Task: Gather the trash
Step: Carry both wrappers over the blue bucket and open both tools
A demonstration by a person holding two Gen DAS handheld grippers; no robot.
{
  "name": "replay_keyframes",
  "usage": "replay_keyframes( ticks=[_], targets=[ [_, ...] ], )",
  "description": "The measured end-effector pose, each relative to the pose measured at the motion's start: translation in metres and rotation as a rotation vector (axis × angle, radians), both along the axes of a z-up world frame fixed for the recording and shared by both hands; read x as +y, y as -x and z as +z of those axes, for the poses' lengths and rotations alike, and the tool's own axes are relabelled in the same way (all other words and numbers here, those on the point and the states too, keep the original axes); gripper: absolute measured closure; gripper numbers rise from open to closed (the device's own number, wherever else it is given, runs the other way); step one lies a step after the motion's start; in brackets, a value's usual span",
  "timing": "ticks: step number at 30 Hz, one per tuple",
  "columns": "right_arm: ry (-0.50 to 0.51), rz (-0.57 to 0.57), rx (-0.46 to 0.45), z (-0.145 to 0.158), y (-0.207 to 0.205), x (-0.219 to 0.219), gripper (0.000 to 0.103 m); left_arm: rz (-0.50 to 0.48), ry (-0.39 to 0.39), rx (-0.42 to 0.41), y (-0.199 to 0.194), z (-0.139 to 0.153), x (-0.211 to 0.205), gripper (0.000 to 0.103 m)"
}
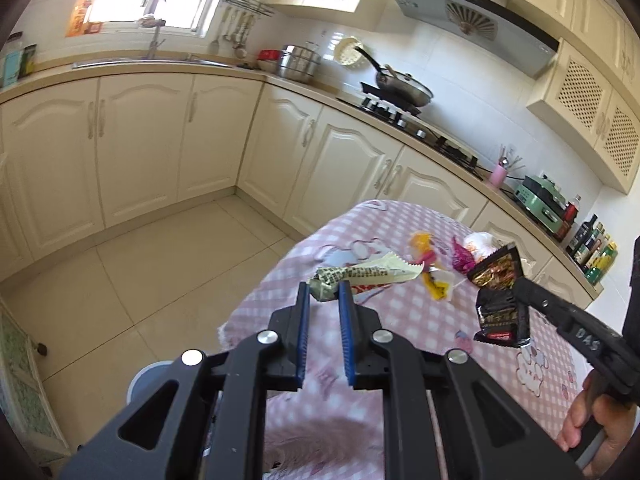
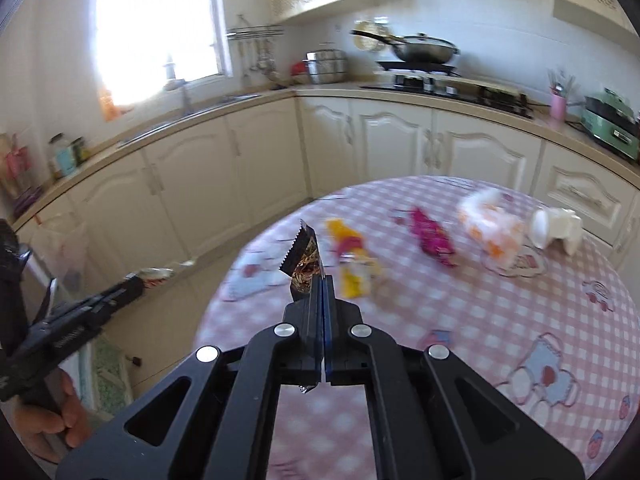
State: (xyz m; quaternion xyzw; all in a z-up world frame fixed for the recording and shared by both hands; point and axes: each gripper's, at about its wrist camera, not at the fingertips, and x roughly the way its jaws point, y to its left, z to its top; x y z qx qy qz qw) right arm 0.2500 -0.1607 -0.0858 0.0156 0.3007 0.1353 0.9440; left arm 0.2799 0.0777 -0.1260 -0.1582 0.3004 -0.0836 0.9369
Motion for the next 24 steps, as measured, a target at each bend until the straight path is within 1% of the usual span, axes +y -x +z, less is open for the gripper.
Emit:
replay_keyframes(
  ticks=[4,6,10,14,18,21,22,23,24],
  targets=[
    [-0.008,0.112,0.005,0.000,0.005,0.051,0.103,0.067,-0.005,0.020,0.017,-0.011,0.036,0.090],
    [-0.009,0.171,0.027,-0.009,0.004,0.080,0.103,0.098,-0.004,0.031,0.022,-0.016,0.052,0.090],
    [0.006,0.255,0.065,-0.028,0.000,0.131,0.103,0.166,-0.004,0.078,0.030,-0.036,0.090,0.090],
    [0.037,0.299,0.107,-0.055,-0.010,0.171,0.103,0.216,-0.001,0.139,0.030,-0.061,0.120,0.089],
    [0.058,0.325,0.156,-0.080,-0.016,0.201,0.103,0.246,0.003,0.199,0.020,-0.087,0.139,0.089],
    [0.078,0.328,0.174,-0.092,-0.021,0.212,0.103,0.233,0.036,0.229,0.010,-0.103,0.147,0.084],
    [0.081,0.330,0.185,-0.097,-0.024,0.216,0.103,0.229,0.054,0.246,0.005,-0.111,0.150,0.072],
    [0.086,0.331,0.194,-0.102,-0.026,0.219,0.103,0.235,0.056,0.255,0.003,-0.116,0.153,0.056],
    [0.088,0.330,0.203,-0.106,-0.028,0.221,0.103,0.245,0.052,0.259,0.001,-0.119,0.154,0.048]
  ],
)
